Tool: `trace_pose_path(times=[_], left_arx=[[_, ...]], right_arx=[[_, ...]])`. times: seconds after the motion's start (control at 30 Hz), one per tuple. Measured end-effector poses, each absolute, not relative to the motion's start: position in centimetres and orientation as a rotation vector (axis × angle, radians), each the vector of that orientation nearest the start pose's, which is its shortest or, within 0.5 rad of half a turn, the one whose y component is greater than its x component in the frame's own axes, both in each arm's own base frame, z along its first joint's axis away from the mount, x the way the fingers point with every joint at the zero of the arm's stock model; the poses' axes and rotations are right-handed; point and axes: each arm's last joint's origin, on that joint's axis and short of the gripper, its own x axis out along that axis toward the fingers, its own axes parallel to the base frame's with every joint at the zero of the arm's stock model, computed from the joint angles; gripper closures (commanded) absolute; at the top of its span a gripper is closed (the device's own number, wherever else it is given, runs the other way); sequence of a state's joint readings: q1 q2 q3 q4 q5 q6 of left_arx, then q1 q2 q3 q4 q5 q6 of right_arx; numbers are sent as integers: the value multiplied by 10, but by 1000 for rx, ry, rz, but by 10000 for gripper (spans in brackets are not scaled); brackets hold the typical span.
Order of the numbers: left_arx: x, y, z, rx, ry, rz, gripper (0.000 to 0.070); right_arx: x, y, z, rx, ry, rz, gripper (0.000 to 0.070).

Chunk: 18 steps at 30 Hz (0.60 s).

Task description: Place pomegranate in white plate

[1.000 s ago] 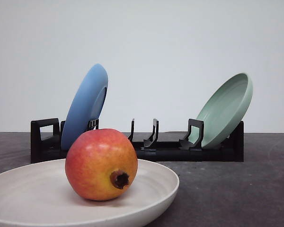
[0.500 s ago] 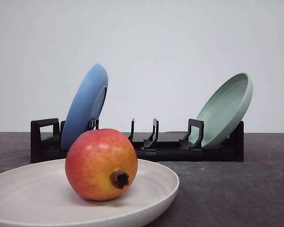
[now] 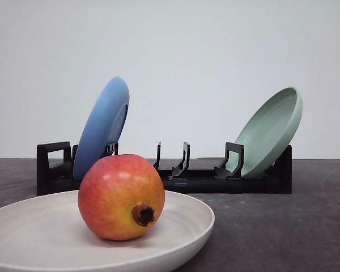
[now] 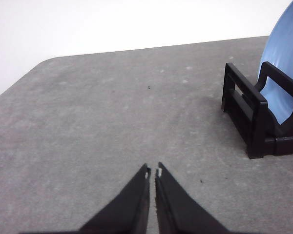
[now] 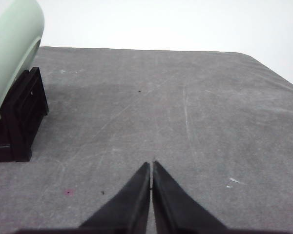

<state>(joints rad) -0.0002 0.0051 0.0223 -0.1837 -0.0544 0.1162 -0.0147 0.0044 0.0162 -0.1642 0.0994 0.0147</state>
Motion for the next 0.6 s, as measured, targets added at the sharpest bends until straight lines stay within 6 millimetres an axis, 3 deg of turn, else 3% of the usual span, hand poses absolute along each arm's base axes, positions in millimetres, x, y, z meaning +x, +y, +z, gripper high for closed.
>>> trace_pose_path(times=[0.6], left_arx=[[95,2,153,120,169,44,700]], right_arx=[[96,-4,153,8,151,-115,700]])
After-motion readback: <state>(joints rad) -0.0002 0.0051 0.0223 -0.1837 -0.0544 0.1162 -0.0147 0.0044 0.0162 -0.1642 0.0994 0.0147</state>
